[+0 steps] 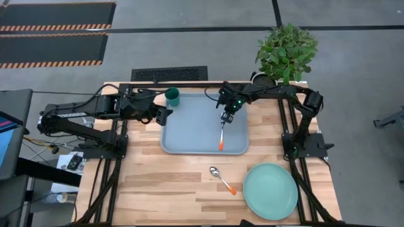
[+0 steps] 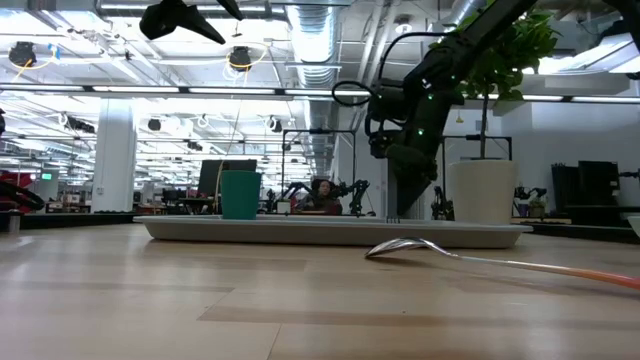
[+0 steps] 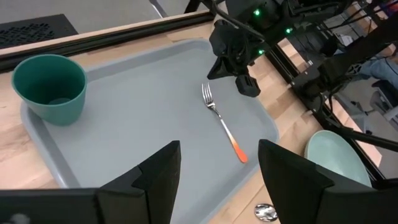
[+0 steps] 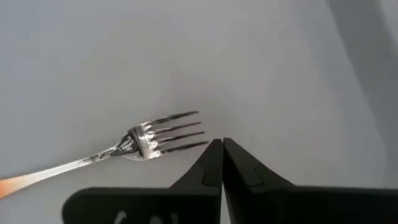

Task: Pick and place plate/cup/fork/spoon on tray
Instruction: Put the orange spoon on the gray tray to the right of the orange fork

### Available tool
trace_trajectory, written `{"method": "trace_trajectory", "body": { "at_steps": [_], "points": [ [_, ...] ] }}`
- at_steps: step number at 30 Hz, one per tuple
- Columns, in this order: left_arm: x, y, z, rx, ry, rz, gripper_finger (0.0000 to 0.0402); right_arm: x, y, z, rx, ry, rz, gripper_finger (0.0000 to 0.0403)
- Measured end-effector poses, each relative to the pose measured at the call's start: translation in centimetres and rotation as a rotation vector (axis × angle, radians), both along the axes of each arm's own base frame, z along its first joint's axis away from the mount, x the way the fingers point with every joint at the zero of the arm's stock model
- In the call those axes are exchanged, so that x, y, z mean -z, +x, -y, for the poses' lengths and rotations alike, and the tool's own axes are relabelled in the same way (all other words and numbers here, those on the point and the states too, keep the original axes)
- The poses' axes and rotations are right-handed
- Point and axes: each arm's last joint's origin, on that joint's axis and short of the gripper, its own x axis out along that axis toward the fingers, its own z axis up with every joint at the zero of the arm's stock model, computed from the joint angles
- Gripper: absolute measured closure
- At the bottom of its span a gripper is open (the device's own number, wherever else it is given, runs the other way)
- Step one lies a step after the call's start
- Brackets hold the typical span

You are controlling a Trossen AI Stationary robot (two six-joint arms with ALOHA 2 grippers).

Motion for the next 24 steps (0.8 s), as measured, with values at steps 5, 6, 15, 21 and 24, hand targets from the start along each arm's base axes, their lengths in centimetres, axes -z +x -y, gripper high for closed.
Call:
{"method": "trace_trajectory", "body": {
  "at_steps": [5,6,15,21,24],
  "points": [
    [0.0,0.0,0.0,0.002,0.001,-0.002,0.02,-0.9,0.2,0.3,0.006,0.005,-0.008,0.0384],
    [0.0,0.0,0.0,0.002,0.0,-0.002,0.02,-1.1,0.1,0.2,0.017,0.013,-0.02,0.0385],
    [0.1,-0.1,0.0,0.01,-0.006,-0.018,0.02,0.9,-1.2,-0.2,0.12,0.068,-0.071,0.0388],
    [0.1,-0.1,0.0,0.007,-0.004,-0.018,0.02,1.2,-1.1,-0.3,0.118,0.064,-0.047,0.0386],
    [0.1,-0.1,0.0,0.006,-0.003,-0.018,0.02,1.2,-0.8,-0.4,0.11,0.058,-0.033,0.0388]
  ]
}}
